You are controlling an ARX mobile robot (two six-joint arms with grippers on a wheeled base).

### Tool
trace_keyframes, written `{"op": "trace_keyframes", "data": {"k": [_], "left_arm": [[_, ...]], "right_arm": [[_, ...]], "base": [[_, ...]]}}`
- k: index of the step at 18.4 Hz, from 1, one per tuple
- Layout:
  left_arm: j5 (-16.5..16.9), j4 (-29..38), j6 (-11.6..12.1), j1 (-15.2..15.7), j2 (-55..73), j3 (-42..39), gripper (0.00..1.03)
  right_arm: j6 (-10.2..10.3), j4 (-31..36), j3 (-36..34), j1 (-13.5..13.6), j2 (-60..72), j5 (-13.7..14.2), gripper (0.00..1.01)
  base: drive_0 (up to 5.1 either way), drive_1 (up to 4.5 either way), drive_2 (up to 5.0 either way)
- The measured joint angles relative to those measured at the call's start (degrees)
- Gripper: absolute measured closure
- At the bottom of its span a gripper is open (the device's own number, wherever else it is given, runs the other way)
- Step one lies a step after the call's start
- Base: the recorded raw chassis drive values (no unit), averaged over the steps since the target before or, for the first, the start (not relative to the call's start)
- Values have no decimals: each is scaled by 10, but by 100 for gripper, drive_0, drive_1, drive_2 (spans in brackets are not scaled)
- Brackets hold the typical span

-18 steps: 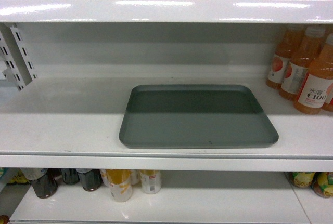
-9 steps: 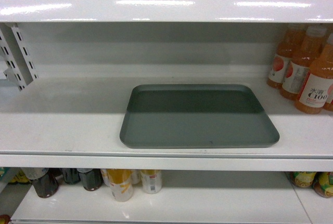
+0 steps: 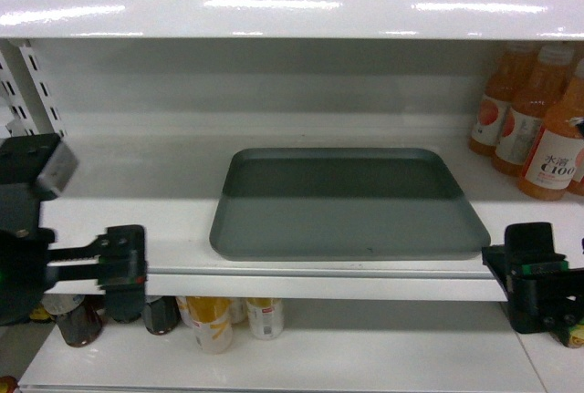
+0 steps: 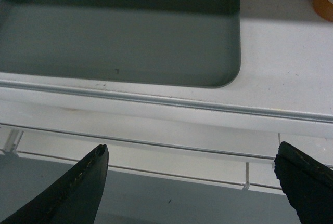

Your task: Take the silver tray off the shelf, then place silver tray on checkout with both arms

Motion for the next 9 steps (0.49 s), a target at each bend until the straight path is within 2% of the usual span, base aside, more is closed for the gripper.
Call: {"op": "trace_keyframes", "data": {"k": [2, 6, 9], "left_arm": [[-15, -14, -1, -18, 68, 75, 5], [-20, -59, -18, -28, 176, 208, 5], [-21, -84, -29, -35, 216, 259, 5]], "right_arm": [[5, 5, 58, -7, 77, 4, 3], [19, -12, 182, -23, 193, 24, 3], [24, -28, 237, -29, 239, 37, 3]], "base": [[0, 0, 0], [0, 0, 0], [0, 0, 0]]}}
